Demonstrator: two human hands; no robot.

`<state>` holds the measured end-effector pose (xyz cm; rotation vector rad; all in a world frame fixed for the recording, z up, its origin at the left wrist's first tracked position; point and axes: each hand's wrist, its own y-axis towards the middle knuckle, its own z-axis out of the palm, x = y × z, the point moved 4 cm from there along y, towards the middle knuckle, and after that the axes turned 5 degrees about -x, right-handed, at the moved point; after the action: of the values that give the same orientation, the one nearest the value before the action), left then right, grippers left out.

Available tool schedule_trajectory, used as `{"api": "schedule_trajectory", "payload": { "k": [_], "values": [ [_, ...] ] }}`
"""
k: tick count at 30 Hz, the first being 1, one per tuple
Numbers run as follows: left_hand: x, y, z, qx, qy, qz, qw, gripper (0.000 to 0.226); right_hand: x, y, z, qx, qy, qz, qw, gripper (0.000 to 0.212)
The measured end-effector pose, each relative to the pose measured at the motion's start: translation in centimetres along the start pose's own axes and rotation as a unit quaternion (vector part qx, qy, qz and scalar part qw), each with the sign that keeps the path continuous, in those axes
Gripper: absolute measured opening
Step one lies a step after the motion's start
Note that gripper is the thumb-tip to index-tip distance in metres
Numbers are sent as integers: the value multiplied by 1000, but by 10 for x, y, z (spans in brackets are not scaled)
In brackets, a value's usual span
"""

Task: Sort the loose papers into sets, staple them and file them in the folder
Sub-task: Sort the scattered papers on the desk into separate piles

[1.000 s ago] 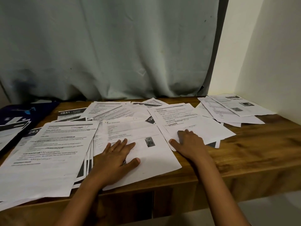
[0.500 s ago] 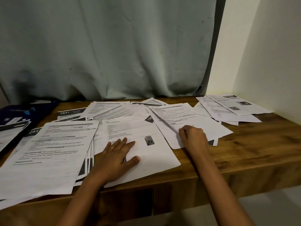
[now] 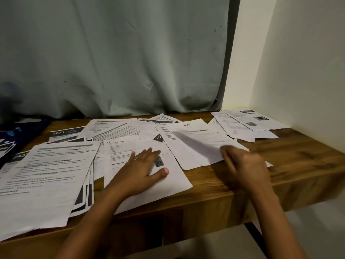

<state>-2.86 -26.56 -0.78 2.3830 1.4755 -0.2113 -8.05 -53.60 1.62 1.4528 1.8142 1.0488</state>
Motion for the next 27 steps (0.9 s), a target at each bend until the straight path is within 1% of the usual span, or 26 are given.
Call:
{"api": "schedule_trajectory", "payload": {
  "k": [2, 4, 5, 7, 9, 11, 13, 15, 16, 17, 18, 20, 22, 24, 27],
  "values": [
    [-16, 10, 1, 4, -8, 8, 1000, 83, -3, -11, 6, 99, -2, -30, 995, 32],
    [-28, 20, 6, 12, -10, 17, 1000, 81, -3, -24, 12, 194, 0, -48, 980, 53],
    [-32, 25, 10, 17, -10, 25, 1000, 80, -2, -29, 14, 228, 4, -55, 972, 60],
    [-40, 35, 22, 30, -6, 45, 999, 77, 1, -36, 12, 263, 44, -50, 962, 70],
    [-48, 44, 32, 47, -3, 65, 997, 73, 1, -36, 7, 283, 117, -6, 952, 67],
    [-57, 50, 41, 64, -2, 79, 995, 69, -2, -29, 2, 289, 192, 54, 936, 55],
    [-65, 55, 47, 77, -5, 95, 993, 66, -15, -16, 2, 244, 235, 90, 936, 45],
    [-70, 61, 51, 81, 3, 108, 991, 66, -38, -1, 11, 200, 218, 124, 947, 42],
    [-70, 64, 53, 82, 15, 113, 990, 66, -51, 5, 19, 201, 201, 143, 948, 42],
    [-70, 65, 56, 83, 28, 118, 989, 68, -64, 9, 30, 221, 182, 160, 945, 43],
    [-69, 66, 60, 84, 41, 122, 988, 71, -75, 11, 41, 261, 157, 173, 937, 44],
    [-66, 66, 70, 89, 51, 123, 987, 78, -93, 6, 65, 363, 98, 184, 908, 46],
    [-64, 66, 75, 85, 32, 115, 989, 81, -99, -4, 80, 423, 56, 184, 885, 56],
    [-62, 68, 76, 70, 14, 111, 991, 82, -97, -7, 83, 423, 57, 182, 886, 59],
    [-61, 71, 78, 63, 17, 114, 991, 92, -94, -5, 77, 391, 94, 189, 896, 53]
  ]
}}
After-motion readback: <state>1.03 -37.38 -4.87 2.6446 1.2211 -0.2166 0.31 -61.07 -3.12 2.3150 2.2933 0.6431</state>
